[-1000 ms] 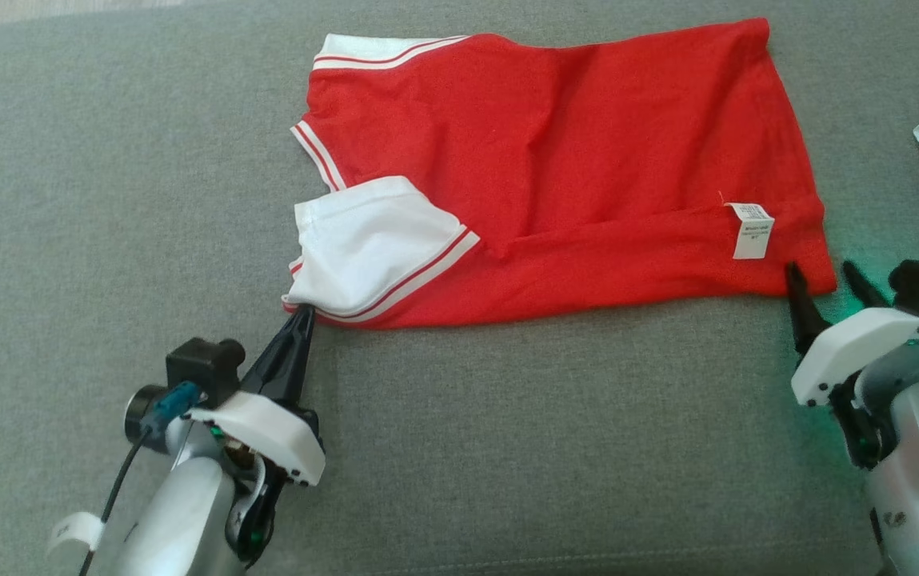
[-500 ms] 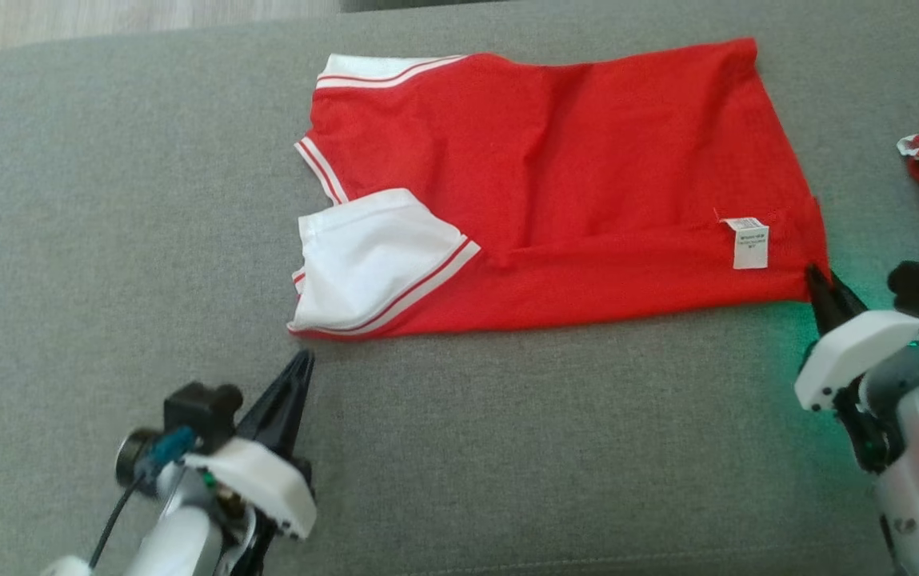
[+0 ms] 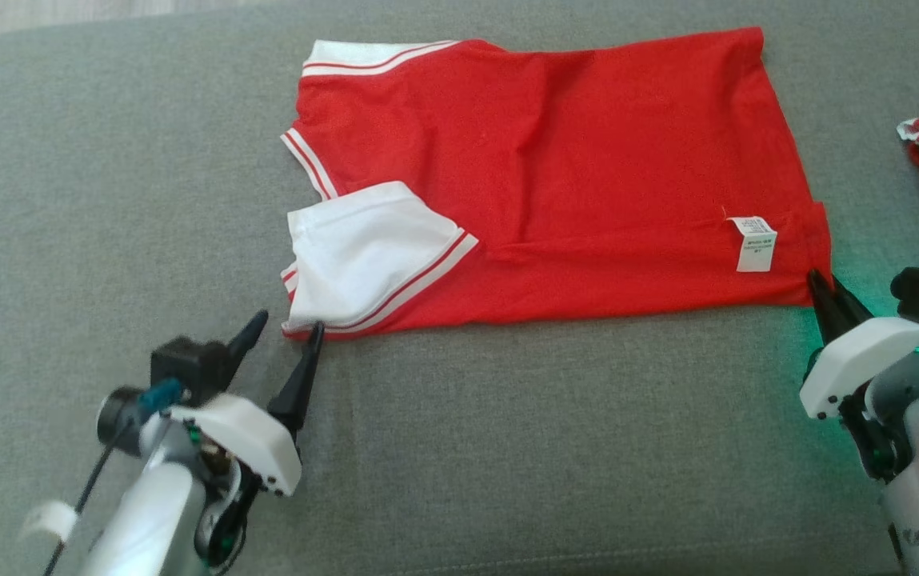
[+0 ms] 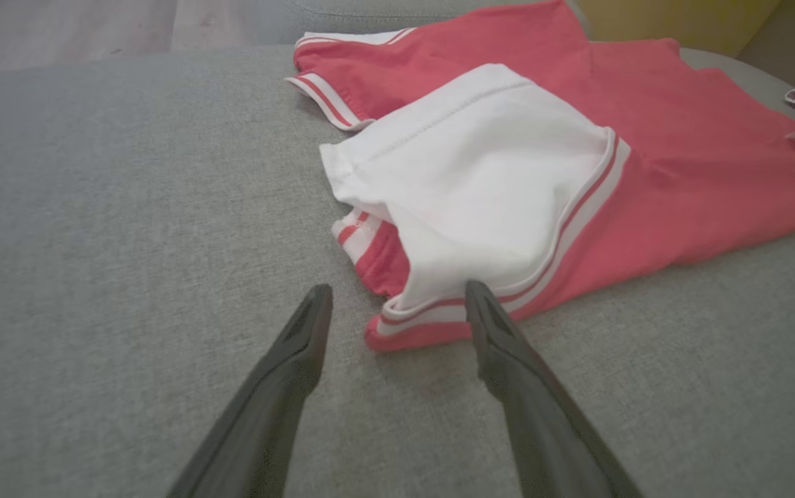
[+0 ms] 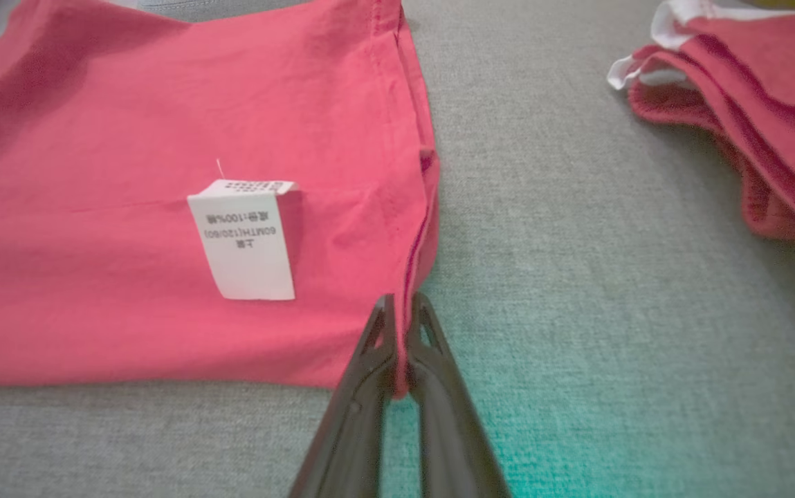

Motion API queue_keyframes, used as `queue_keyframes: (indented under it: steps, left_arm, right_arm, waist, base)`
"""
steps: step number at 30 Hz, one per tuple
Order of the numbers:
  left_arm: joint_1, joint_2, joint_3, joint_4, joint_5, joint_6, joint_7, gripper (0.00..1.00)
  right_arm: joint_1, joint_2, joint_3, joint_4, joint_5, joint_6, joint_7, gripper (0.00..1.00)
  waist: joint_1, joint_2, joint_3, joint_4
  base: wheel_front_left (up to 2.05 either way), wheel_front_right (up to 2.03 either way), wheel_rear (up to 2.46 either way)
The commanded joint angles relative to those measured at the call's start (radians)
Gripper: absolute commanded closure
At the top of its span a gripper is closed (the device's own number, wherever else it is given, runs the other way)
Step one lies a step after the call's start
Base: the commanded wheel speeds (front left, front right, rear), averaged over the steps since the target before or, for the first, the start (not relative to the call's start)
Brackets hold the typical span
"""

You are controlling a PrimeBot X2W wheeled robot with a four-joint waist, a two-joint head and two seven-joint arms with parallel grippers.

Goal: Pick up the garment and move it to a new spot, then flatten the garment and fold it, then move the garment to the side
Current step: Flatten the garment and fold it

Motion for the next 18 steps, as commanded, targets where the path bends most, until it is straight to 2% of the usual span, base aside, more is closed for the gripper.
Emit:
queue_keyframes:
  steps: [1, 2, 3, 4, 5, 11, 18]
  left_arm:
    - [-0.039, 0.026, 0.029, -0.022, -0.002, -0.006, -0.002, 0.0]
    - [-0.052, 0.028, 0.022, -0.01, -0.005, -0.012, 0.003, 0.0]
    - [-0.063, 0.029, 0.015, 0.002, -0.009, -0.019, 0.008, 0.26]
    - [-0.073, 0.031, 0.006, 0.013, -0.014, -0.025, 0.013, 0.98]
    - [-0.081, 0.034, -0.006, 0.025, -0.019, -0.03, 0.023, 1.0]
    - [-0.066, 0.049, -0.048, 0.039, -0.11, -0.046, 0.041, 1.0]
    - [0.014, 0.108, -0.086, -0.024, -0.231, -0.049, 0.092, 1.0]
  right_arm:
    - [-0.015, -0.023, 0.015, -0.031, 0.005, 0.007, -0.002, 1.0]
    - [-0.017, -0.024, 0.016, -0.034, 0.005, 0.007, -0.001, 1.0]
    - [-0.019, -0.025, 0.015, -0.037, 0.004, 0.007, 0.0, 1.0]
    - [-0.02, -0.026, 0.014, -0.038, 0.003, 0.007, 0.001, 1.0]
    - [-0.021, -0.026, 0.014, -0.039, 0.002, 0.007, 0.002, 1.0]
    - [-0.01, -0.024, 0.01, -0.031, 0.002, 0.007, -0.001, 1.0]
    - [0.05, -0.037, 0.015, -0.033, 0.023, 0.007, 0.004, 1.0]
  waist:
    - [0.0, 0.0, 0.005, -0.003]
    - [0.0, 0.0, 0.008, -0.005]
    - [0.0, 0.0, 0.01, -0.006]
    - [0.0, 0.0, 0.012, -0.006]
    - [0.0, 0.0, 0.012, -0.007]
    - [0.0, 0.0, -0.02, -0.004]
    - [0.0, 0.0, -0.085, 0.01]
  base:
    - [0.0, 0.0, 0.0]
    - [0.0, 0.0, 0.0]
    - [0.0, 0.0, 0.0]
    - [0.0, 0.0, 0.0]
    - [0.0, 0.0, 0.0]
    - [0.0, 0.0, 0.0]
    - [0.0, 0.0, 0.0]
